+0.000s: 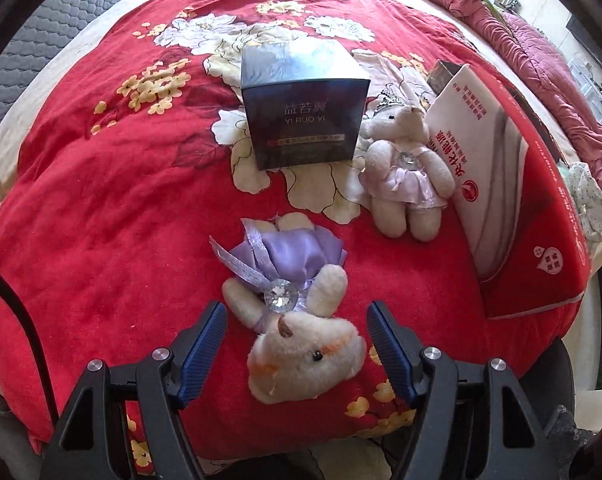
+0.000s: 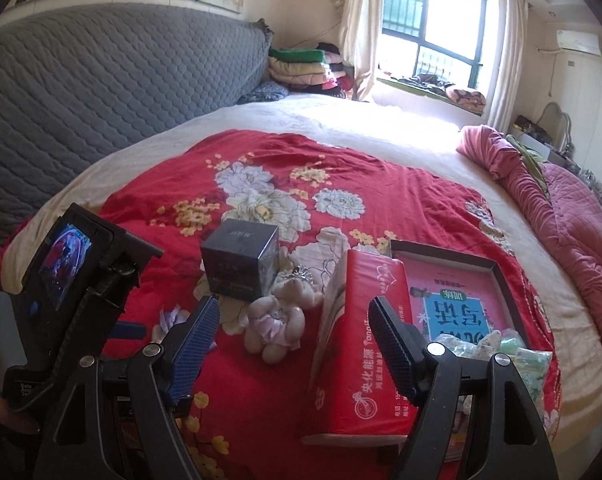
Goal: Organize soft objects
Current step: 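Grasp the purple-dress teddy bear with the left tool while the right tool grasps the pink-dress bear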
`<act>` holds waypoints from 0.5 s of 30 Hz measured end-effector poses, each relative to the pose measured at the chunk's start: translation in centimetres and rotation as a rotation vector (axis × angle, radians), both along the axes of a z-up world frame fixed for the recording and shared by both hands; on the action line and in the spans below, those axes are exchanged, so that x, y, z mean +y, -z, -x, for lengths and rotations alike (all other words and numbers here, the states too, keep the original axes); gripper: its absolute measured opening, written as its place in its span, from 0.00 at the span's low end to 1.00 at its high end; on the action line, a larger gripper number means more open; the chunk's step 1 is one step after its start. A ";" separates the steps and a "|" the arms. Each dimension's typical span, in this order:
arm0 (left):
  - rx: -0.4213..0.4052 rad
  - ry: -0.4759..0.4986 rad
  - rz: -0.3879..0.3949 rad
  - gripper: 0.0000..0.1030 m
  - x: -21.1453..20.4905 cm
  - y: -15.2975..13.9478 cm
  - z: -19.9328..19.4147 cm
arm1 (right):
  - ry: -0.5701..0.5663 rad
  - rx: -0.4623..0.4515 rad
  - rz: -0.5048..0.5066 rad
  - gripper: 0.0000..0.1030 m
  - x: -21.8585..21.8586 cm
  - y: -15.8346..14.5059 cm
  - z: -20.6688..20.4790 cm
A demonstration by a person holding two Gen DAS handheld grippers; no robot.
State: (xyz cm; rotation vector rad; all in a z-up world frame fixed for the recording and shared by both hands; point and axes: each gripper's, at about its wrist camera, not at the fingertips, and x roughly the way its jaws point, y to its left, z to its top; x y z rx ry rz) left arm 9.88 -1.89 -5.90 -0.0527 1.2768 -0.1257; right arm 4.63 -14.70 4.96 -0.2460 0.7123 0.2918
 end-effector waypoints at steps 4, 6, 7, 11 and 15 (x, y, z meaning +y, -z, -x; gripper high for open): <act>0.026 -0.011 0.028 0.66 0.6 1.1 -0.6 | 0.002 0.046 0.061 0.76 0.9 1.2 -1.7; 0.017 -0.021 0.035 0.57 1.2 1.4 -0.7 | 0.000 0.074 0.086 0.76 1.5 1.8 -2.7; 0.010 -0.027 0.055 0.54 1.5 1.4 -0.8 | 0.002 0.091 0.098 0.76 1.8 2.0 -3.2; 0.011 -0.052 0.169 0.46 3.4 1.6 -0.9 | 0.019 0.143 0.129 0.76 2.7 2.7 -5.1; 0.009 -0.091 0.265 0.44 5.8 1.1 -0.7 | 0.006 0.190 0.193 0.76 4.7 4.0 -6.5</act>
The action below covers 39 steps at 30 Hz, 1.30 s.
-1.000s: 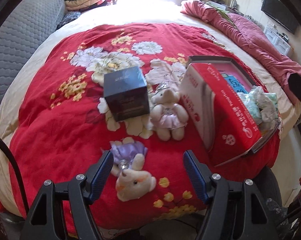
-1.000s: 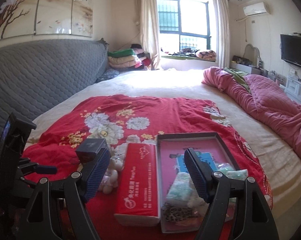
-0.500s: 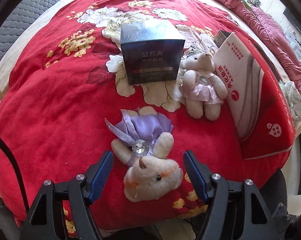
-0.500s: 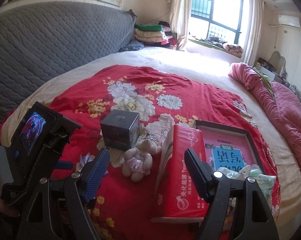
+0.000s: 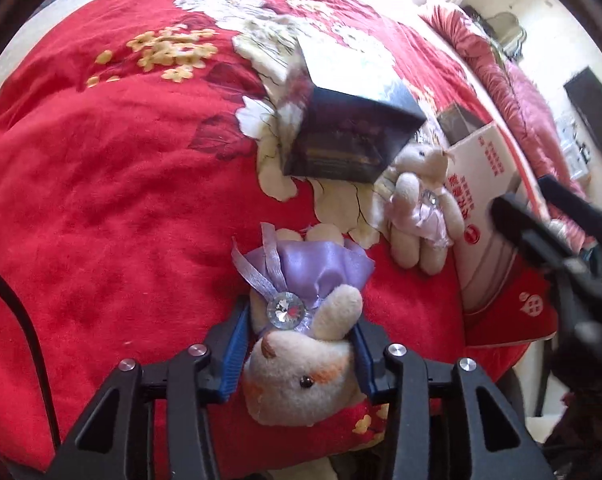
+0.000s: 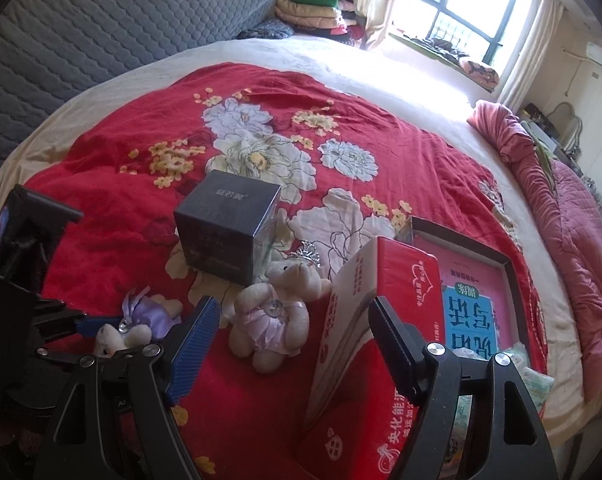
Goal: Organize soft objects
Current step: 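Grasp the purple-dress teddy bear with the left tool while the right tool grasps the pink-dress bear, then carry the purple-dress bear with the left tool while the right tool carries the pink-dress bear over the tray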
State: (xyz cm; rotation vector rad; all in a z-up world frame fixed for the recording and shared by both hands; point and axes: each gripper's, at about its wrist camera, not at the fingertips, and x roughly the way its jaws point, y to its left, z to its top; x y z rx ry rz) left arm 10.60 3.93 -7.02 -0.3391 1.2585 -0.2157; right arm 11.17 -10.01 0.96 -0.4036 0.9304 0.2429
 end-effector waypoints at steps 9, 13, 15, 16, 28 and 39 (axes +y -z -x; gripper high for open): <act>-0.080 -0.107 0.023 0.44 5.0 -2.0 0.0 | 0.050 0.125 0.161 0.73 3.7 5.8 -3.1; -0.079 -0.117 0.041 0.45 5.9 -1.8 -0.1 | 0.107 0.143 0.253 0.67 3.8 8.3 -4.1; -0.086 -0.115 0.045 0.45 6.3 -2.0 -0.3 | 0.104 0.129 0.272 0.63 3.9 9.0 -4.3; -0.091 -0.109 0.042 0.45 6.3 -2.1 -0.3 | 0.105 0.137 0.269 0.61 3.9 9.4 -4.4; -0.178 -0.055 0.027 0.45 4.2 -3.8 -0.1 | 0.060 0.005 -0.037 0.42 0.3 4.3 -1.7; -0.302 0.023 -0.014 0.45 -0.9 -8.5 1.9 | 0.092 -0.138 -0.243 0.42 -5.0 -4.5 1.8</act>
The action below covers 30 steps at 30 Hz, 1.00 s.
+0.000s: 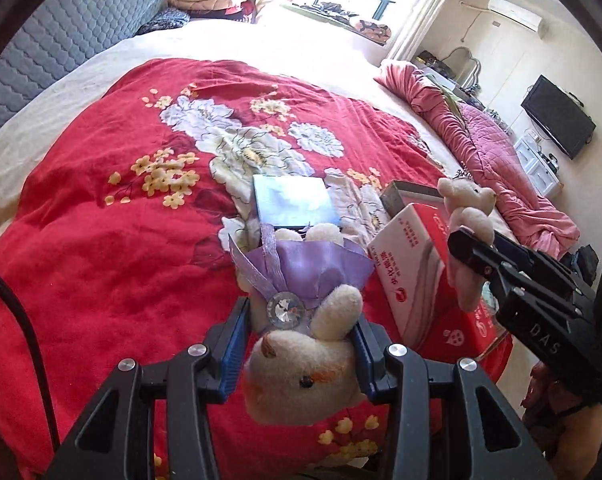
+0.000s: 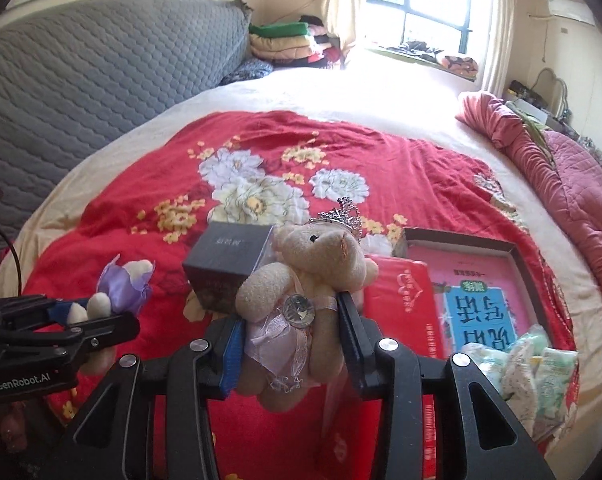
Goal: Organize soft objects
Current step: 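Carry the purple-dress bear with the left tool while the right tool carries the pink-dress bear over the tray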
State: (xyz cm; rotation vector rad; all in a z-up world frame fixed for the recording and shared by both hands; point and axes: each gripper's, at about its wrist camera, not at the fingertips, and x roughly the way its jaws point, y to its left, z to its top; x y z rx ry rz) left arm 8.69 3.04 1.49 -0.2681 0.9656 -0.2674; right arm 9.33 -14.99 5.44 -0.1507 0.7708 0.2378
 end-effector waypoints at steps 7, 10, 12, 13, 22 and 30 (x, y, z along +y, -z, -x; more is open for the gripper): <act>-0.028 0.089 -0.032 0.45 -5.9 -2.7 0.8 | 0.091 -0.091 -0.004 0.42 -6.0 -2.8 2.3; -0.061 0.142 -0.051 0.45 -9.0 -4.5 0.7 | 0.146 -0.105 -0.038 0.42 -9.0 -3.4 2.7; -0.084 0.178 -0.070 0.45 -11.3 -5.6 0.6 | 0.183 -0.115 -0.070 0.42 -11.0 -3.7 3.1; -0.094 0.196 -0.077 0.45 -12.4 -6.1 0.5 | 0.198 -0.120 -0.083 0.42 -11.9 -3.9 3.4; -0.101 0.339 -0.140 0.45 -21.5 -6.4 -1.3 | 0.310 -0.130 -0.136 0.42 -19.3 -3.7 5.4; -0.050 0.406 -0.156 0.45 -26.3 -3.9 -3.4 | 0.369 -0.101 -0.163 0.42 -23.0 -1.4 6.0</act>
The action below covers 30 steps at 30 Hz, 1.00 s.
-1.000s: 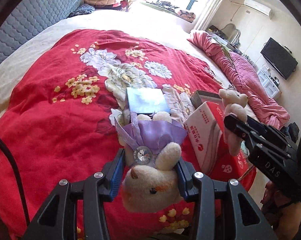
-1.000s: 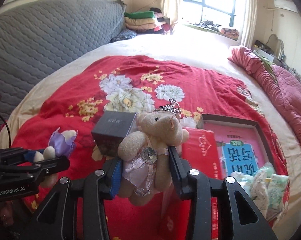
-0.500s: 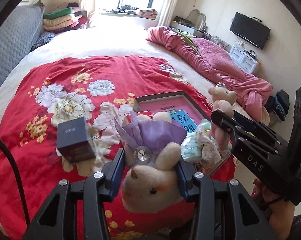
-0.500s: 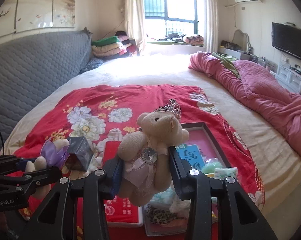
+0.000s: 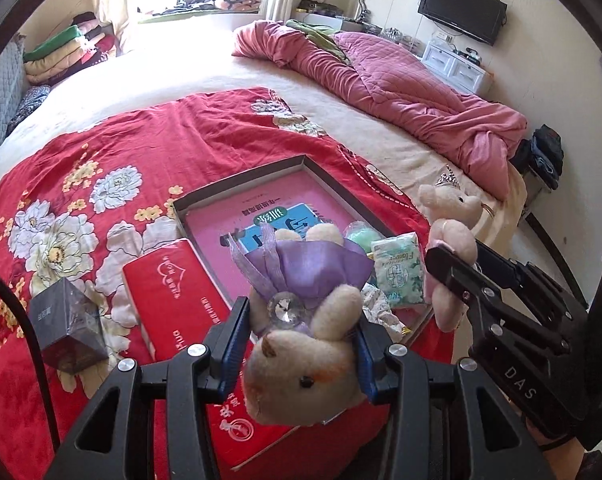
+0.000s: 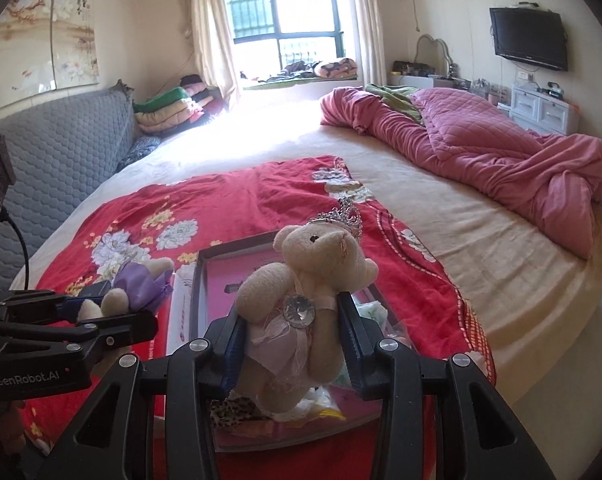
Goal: Organize soft objects
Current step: 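Carry the purple-dress bear with the left tool while the right tool carries the pink-dress bear over the tray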
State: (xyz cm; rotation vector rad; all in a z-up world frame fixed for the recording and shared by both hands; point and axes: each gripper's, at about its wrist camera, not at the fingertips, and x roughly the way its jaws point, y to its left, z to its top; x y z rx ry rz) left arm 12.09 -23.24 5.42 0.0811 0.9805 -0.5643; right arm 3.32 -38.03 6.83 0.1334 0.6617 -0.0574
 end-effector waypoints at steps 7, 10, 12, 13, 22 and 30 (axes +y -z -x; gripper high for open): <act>0.027 0.022 -0.046 0.45 -2.4 2.2 -1.4 | -0.035 0.029 0.000 0.43 0.1 1.9 -0.9; 0.040 0.024 -0.051 0.45 -2.7 2.8 -2.1 | -0.041 0.050 0.005 0.43 0.0 2.9 -1.3; 0.043 0.024 -0.061 0.45 -2.8 3.3 -2.5 | -0.042 0.064 0.004 0.43 -0.2 3.4 -1.5; 0.047 0.024 -0.064 0.45 -2.9 3.5 -2.7 | -0.044 0.069 0.007 0.43 -0.3 3.7 -1.6; 0.081 0.020 -0.071 0.46 -2.9 5.0 -4.0 | -0.081 0.104 0.048 0.43 0.4 5.3 -2.7; 0.112 0.019 -0.068 0.47 -3.1 6.1 -4.9 | -0.128 0.152 0.093 0.45 1.6 7.1 -3.7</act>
